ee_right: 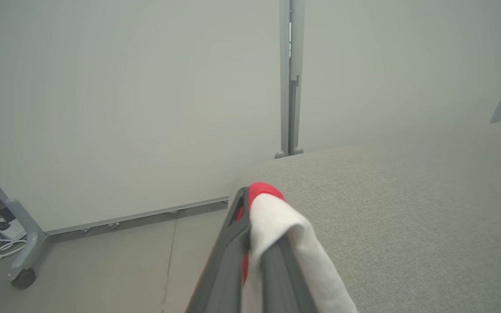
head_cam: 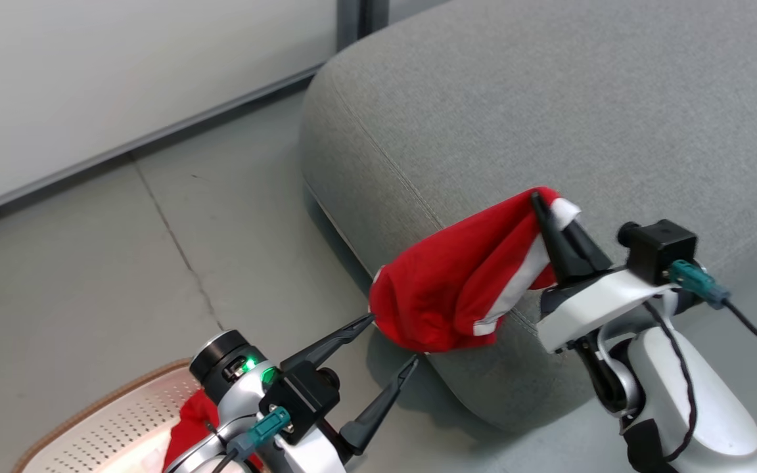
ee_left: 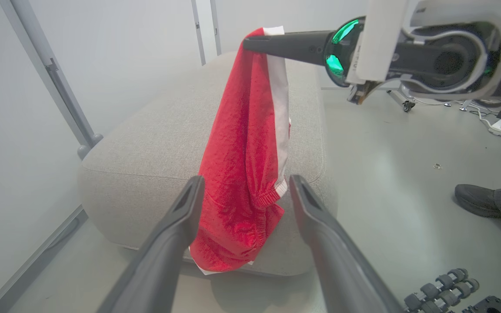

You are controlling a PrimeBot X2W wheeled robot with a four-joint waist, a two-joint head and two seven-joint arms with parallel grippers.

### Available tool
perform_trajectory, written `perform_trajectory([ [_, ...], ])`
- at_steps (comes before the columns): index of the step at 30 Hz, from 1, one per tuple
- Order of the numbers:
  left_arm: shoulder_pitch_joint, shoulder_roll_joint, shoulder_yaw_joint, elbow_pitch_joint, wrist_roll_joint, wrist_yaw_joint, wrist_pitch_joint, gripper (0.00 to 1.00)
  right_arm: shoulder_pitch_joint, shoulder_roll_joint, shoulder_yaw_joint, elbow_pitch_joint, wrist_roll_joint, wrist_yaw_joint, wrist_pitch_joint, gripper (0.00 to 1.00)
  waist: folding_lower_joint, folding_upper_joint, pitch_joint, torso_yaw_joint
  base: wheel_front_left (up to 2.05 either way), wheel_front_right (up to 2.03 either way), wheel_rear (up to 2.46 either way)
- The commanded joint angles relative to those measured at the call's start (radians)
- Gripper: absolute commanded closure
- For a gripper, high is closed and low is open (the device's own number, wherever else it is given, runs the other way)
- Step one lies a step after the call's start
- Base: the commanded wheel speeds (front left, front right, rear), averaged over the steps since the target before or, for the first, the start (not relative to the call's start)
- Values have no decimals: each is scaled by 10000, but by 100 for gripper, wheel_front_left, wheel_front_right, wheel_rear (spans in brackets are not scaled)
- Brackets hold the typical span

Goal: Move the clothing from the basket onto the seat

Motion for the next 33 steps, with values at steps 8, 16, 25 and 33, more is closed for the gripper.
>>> perform_trajectory([
  [8,-653,99,-149,-70,33,-257,174,0,105,12,-828,-114,7,2,-245,100,0,0,657,-294,0,0,0],
  [16,-1133,186,-63,-149,48,-298,245,0,-1447,-217,-1696,42,111,3,-450,100,0,0,1067,-313,0,0,0],
  [25,-1789,163,202,-429,376,86,355,0,-5057,-1127,-2663,1362,556,3,-927,100,0,0,1960,60,0,0,0],
  [33,-2826,41,361,-662,747,181,424,0,-6735,-2233,-3341,2788,503,2,-1014,100,0,0,3444,1147,0,0,0],
])
